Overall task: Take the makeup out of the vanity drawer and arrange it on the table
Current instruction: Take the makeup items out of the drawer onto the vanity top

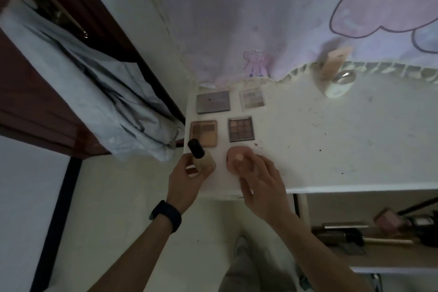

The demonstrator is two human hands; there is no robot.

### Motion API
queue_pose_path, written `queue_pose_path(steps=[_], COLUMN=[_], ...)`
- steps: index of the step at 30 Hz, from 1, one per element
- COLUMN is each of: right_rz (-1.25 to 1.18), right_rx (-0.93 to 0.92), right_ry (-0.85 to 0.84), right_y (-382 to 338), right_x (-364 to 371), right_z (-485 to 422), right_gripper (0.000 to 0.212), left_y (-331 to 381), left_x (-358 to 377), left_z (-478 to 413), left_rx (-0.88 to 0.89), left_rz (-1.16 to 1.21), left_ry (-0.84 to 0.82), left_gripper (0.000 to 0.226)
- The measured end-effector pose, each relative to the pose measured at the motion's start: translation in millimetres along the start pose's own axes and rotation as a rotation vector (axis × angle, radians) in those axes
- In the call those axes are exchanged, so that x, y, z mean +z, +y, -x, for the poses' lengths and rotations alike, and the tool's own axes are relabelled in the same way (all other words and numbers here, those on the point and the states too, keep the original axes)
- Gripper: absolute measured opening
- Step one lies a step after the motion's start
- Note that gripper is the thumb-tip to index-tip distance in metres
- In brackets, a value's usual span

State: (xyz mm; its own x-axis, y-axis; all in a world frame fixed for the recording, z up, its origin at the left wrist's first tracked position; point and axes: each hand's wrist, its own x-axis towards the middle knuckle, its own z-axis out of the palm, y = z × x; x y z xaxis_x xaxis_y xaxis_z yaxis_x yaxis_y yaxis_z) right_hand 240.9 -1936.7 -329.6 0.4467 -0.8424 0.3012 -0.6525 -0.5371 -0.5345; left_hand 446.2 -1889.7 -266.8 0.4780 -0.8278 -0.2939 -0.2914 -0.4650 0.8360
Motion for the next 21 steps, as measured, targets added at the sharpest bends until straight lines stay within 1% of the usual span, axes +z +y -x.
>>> queue_pose_path(steps=[3,5,6,7,9,10,11,13,15,18,20,21], right_rz=[-0.072,-0.131,-0.183,-0.271,-0.573,-0.724,-0.833,-0.849,-0.823,-0.77,-0.645,-0.547], right_rx=[0.021,0.063,0.121,0.217,0.49,0.601,0.672,0.743,0.797,0.86,0.891,0.904], right_ry=[-0.023,-0.024,-0.01,-0.002,-0.049,-0.081,-0.108,-0.134,-0.083,0.058,0.14,0.174], right_y=[-2.9,-9.1,-13.2,-17.4,-22.7,-20.5,-15.7,-3.0,12.1,41.0,65.3,78.0], right_x=[1.6,-4.5,-10.9,-18.2,-39.9,-49.9,-58.4,-71.4,-83.5,-100.5,-113.9,-121.7], right_z=[4.2,-2.0,-7.1,-12.6,-26.3,-32.5,-37.6,-42.2,-41.2,-38.5,-40.5,-44.0], right_gripper=[0.059,0.055,0.051,0.05,0.062,0.063,0.057,0.038,0.029,0.036,0.031,0.029], left_y=[5.0,12.9,17.4,22.1,34.1,40.9,48.7,64.9,82.1,101.2,111.7,116.9], left_x=[-2.4,-0.3,2.8,6.7,19.1,27.5,37.2,57.9,80.6,114.7,136.9,147.5], left_z=[-1.8,-2.2,-2.5,-2.5,-5.0,-6.8,-8.7,-11.6,-14.5,-23.6,-35.7,-44.2], left_rx=[0.007,0.046,0.072,0.104,0.198,0.266,0.351,0.535,0.641,0.705,0.689,0.672], left_rz=[0.002,-0.01,-0.02,-0.039,-0.145,-0.227,-0.307,-0.432,-0.5,-0.503,-0.499,-0.536], left_ry=[-0.02,-0.055,-0.076,-0.096,-0.133,-0.149,-0.156,-0.14,-0.141,-0.258,-0.365,-0.394], left_gripper=[0.033,0.032,0.033,0.034,0.036,0.038,0.041,0.042,0.039,0.042,0.053,0.059])
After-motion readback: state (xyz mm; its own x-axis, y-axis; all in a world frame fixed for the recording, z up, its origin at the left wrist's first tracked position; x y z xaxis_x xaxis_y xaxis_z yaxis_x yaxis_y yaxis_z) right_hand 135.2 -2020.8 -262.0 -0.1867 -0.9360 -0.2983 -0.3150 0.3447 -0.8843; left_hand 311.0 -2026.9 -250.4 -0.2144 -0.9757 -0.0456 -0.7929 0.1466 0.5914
